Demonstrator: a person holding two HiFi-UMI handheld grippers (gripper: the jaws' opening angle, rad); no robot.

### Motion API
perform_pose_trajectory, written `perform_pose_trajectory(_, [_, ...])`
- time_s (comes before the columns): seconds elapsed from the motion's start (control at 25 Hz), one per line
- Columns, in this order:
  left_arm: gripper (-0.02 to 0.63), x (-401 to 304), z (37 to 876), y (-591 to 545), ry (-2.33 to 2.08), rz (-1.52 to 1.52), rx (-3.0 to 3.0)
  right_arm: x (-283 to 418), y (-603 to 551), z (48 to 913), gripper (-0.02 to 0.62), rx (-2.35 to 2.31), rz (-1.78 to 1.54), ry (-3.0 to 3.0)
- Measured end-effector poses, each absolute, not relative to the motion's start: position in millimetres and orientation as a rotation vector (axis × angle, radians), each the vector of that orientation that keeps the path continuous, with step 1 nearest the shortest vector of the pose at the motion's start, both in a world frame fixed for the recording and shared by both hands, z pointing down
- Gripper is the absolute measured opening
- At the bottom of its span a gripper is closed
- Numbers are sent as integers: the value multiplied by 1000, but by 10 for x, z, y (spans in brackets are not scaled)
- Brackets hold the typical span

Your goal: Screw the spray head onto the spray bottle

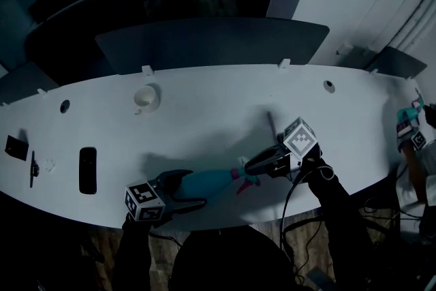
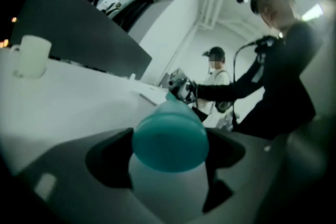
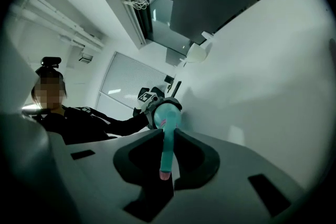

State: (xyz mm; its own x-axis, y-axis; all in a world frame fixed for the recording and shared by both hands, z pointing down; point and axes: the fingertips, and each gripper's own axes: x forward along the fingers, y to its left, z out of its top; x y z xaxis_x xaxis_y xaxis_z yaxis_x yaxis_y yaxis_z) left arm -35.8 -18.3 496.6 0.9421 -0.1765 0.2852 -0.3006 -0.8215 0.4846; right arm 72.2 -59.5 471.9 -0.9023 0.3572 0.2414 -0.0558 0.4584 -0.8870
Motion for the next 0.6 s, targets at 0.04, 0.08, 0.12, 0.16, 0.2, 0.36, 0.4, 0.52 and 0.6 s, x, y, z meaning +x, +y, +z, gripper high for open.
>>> perform_pose_trajectory(0.04, [422, -377, 4951, -208, -334, 235, 2493, 725, -592, 4734, 72, -246, 1425, -2320])
perform_pose_trajectory(0.08, [422, -403, 4915, -247, -336, 141, 2426, 730, -593, 4745, 72, -239, 1419, -2326])
perform_pose_trajectory(0.12, [422, -438, 4868, -299, -343, 38, 2350, 732, -596, 4746, 72, -233, 1410, -2338])
perform_pose_trajectory(0.16, [423, -476, 4824, -351, -349, -53, 2272, 727, -601, 4739, 72, -228, 1390, -2353])
perform_pose_trajectory(0.2, [423, -503, 4791, -387, -347, -108, 2212, 717, -603, 4730, 71, -225, 1361, -2365])
perform_pose_trajectory(0.36, [420, -500, 4755, -345, -311, -9, 2285, 691, -580, 4694, 71, -254, 1305, -2361])
perform_pose_trajectory(0.4, [417, -510, 4719, -335, -318, 10, 2341, 681, -565, 4661, 71, -274, 1329, -2359])
perform_pose_trajectory(0.52, [417, -564, 4549, -375, -345, -61, 2386, 653, -536, 4558, 72, -332, 1420, -2383])
perform_pose_trajectory(0.6, [416, -577, 4457, -407, -346, -131, 2353, 629, -561, 4445, 73, -369, 1466, -2454])
